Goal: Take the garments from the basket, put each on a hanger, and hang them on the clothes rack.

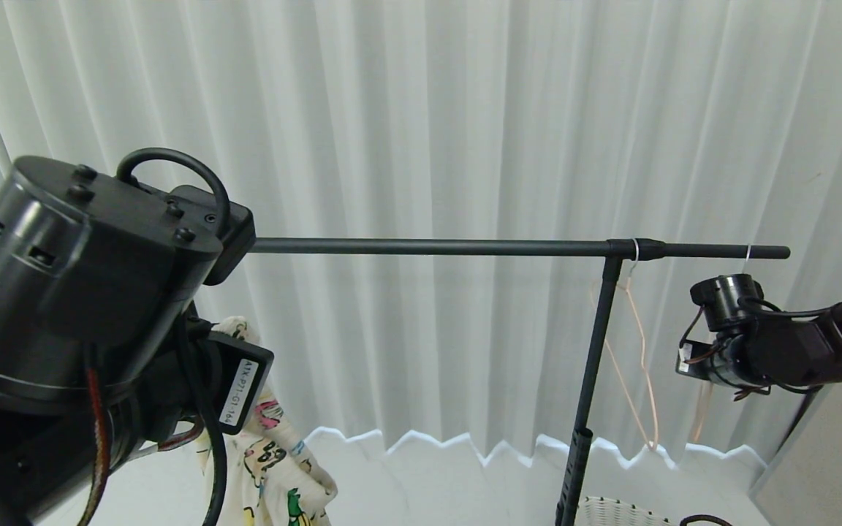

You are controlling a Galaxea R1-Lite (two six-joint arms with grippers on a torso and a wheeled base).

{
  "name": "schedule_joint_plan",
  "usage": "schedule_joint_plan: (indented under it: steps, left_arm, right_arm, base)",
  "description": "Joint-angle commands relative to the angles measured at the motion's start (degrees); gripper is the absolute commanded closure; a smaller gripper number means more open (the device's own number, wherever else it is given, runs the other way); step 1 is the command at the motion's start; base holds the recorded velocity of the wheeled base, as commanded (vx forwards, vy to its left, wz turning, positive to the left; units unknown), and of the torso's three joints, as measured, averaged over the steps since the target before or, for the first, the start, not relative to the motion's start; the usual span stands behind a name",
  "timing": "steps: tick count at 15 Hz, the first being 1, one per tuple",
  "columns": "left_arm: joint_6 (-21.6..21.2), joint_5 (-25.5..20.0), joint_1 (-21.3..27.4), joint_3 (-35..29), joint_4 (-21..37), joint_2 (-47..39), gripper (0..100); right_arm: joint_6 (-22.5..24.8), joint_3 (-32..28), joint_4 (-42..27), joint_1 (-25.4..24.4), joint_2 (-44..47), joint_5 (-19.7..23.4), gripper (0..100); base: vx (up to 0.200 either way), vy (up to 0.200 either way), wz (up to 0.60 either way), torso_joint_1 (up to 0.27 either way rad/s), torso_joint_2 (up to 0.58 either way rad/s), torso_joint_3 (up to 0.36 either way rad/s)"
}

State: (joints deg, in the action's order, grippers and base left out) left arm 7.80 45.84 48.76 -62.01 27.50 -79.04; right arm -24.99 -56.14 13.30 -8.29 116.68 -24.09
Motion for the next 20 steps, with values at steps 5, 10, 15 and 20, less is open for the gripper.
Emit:
schedule_joint_plan:
  steps: [5, 10, 15, 20]
  left_arm:
    - [0.02, 0.04, 0.02, -0.04, 0.01, 0.03, 100]
    - [0.02, 0.04, 0.02, 0.05, 0.01, 0.38, 100]
    - [0.02, 1.10, 0.02, 1.37, 0.01, 0.56, 100]
    - [0.02, 1.71, 0.10, 2.16, 0.01, 1.52, 100]
  right_arm:
    - [0.65, -0.29, -0.20, 0.20, -1.19, -0.43, 100]
    - [6.89, 0.24, -0.12, 0.47, -5.49, -0.43, 100]
    - [13.04, 4.90, 0.41, 0.56, -11.38, -0.17, 100]
    - [13.21, 10.35, 0.85, 0.29, -19.12, 0.01, 100]
  base:
    - [0.000, 0.000, 0.00, 0.000, 0.00, 0.000]
    - [0.000, 0.000, 0.00, 0.000, 0.00, 0.000]
    - [0.000, 0.000, 0.00, 0.000, 0.00, 0.000]
    - [0.000, 0.000, 0.00, 0.000, 0.00, 0.000]
